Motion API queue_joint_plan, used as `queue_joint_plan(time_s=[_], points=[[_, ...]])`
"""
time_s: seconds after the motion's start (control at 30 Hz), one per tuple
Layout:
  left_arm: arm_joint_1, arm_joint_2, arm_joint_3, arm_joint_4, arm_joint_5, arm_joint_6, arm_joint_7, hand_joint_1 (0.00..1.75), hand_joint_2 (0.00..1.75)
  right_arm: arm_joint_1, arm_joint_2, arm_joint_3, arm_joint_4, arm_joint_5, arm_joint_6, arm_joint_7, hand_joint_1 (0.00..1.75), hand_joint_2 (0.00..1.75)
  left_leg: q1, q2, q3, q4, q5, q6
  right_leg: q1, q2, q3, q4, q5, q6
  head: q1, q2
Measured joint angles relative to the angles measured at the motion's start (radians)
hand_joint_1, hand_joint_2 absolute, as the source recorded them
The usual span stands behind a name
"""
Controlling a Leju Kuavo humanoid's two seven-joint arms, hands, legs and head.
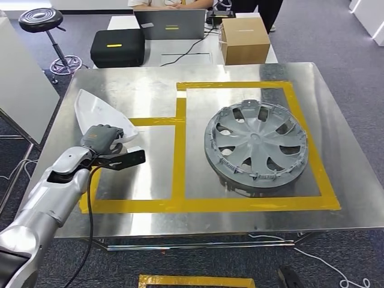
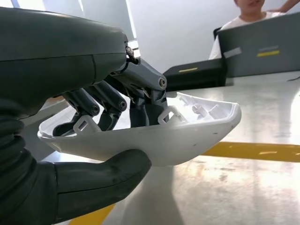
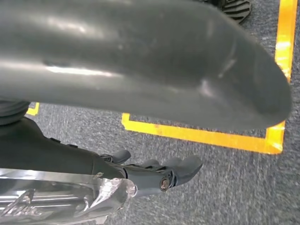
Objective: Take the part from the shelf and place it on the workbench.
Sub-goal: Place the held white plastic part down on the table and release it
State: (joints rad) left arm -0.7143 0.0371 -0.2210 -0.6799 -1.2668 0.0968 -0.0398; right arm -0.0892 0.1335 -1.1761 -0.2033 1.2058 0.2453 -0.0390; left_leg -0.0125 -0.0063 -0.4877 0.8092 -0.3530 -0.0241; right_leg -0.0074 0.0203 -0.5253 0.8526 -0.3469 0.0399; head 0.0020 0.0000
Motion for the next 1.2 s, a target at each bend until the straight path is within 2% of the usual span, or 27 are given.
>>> queue_joint_plan(time_s=[0.33, 0.5, 0.7, 1.0, 1.2], points=[[0.013, 0.004, 0.054, 0.059, -0.001, 0.004, 0.001, 1.75, 1.75, 0.0, 0.0, 0.0, 0.0, -0.005, -0.001, 0.004, 0.0, 0.0, -0.002, 0.0, 0.0, 0.0, -0.002, 0.005, -0.003, 0.0, 0.001, -0.003, 0.001, 0.001, 0.0, 0.0], [0.052, 0.006, 0.095, 0.09, 0.003, 0.019, -0.029, 1.75, 1.75, 0.0, 0.0, 0.0, 0.0, -0.004, -0.001, -0.006, 0.0, 0.0, -0.002, 0.0, 0.0, 0.0, 0.0, 0.007, -0.002, 0.001, 0.0, -0.002, 0.001, 0.001, 0.0, 0.0], [0.062, -0.002, 0.12, 0.111, 0.008, 0.018, -0.071, 1.75, 1.75, 0.0, 0.0, 0.0, 0.0, -0.004, -0.002, -0.001, 0.0, 0.0, -0.002, 0.0, 0.0, 0.0, 0.001, 0.009, -0.003, 0.0, 0.0, -0.002, 0.002, 0.002, 0.0, 0.0], [0.093, -0.036, 0.124, 0.103, 0.012, 0.018, -0.1, 1.75, 1.75, 0.0, 0.0, 0.0, 0.0, -0.005, -0.007, 0.005, 0.0, 0.0, -0.003, 0.0, 0.0, 0.0, 0.002, 0.011, -0.003, -0.001, 0.002, -0.002, 0.005, 0.001, 0.0, 0.0], [0.148, -0.045, 0.121, 0.066, -0.007, 0.032, -0.118, 1.75, 1.75, 0.002, 0.0, 0.0, 0.0, -0.01, -0.014, 0.005, 0.0, 0.0, -0.003, 0.0, 0.002, 0.0, 0.003, 0.012, -0.003, -0.001, 0.003, -0.002, 0.006, 0.001, 0.0, 0.0]])
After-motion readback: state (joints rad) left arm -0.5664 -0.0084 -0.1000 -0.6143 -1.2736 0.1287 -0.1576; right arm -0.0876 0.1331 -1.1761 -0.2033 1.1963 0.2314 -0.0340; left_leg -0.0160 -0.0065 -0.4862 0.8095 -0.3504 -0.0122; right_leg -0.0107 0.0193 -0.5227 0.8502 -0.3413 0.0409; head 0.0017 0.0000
